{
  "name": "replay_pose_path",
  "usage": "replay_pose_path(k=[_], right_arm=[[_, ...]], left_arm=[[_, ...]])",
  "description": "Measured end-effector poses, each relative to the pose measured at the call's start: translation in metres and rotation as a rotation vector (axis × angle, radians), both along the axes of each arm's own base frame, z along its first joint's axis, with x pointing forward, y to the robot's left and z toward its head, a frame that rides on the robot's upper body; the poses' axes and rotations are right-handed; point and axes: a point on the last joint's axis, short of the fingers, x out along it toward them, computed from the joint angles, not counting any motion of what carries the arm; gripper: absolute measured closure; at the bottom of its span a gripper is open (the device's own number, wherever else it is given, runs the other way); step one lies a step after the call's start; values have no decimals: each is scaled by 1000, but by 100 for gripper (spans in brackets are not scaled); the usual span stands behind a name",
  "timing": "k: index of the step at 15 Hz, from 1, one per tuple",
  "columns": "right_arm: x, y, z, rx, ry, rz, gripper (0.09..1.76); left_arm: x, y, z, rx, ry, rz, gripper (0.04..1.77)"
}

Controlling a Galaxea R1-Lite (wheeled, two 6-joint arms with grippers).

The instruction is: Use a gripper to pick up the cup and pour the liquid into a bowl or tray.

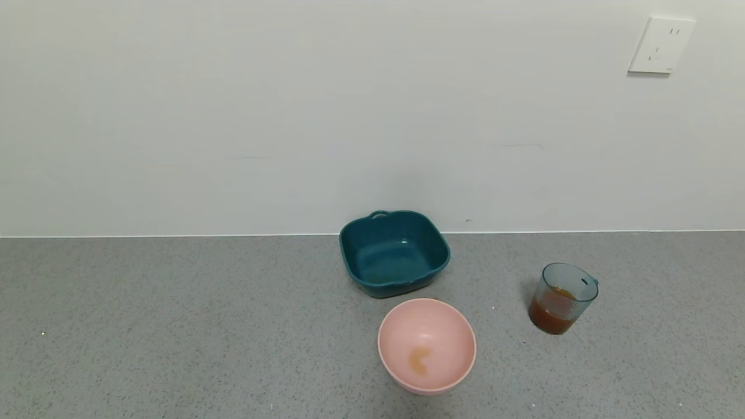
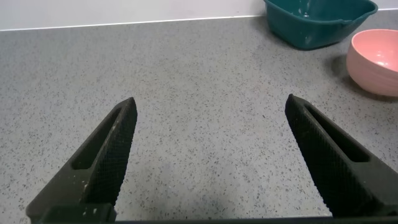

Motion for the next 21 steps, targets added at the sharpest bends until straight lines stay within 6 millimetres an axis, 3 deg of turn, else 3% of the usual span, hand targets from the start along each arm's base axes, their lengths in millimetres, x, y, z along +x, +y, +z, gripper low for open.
replay_pose_path(k=[4,9,15,21], right_arm=[[-5,0,11,-1,1,17,14],[-11,0,47,-1,59,17,14],[33,1,69,83,348,7,14],[90,3,75,125,564,41,14]], left_arm=[[0,0,0,0,0,0,9],[0,0,0,0,0,0,9],[0,0,0,0,0,0,9],[0,0,0,0,0,0,9]])
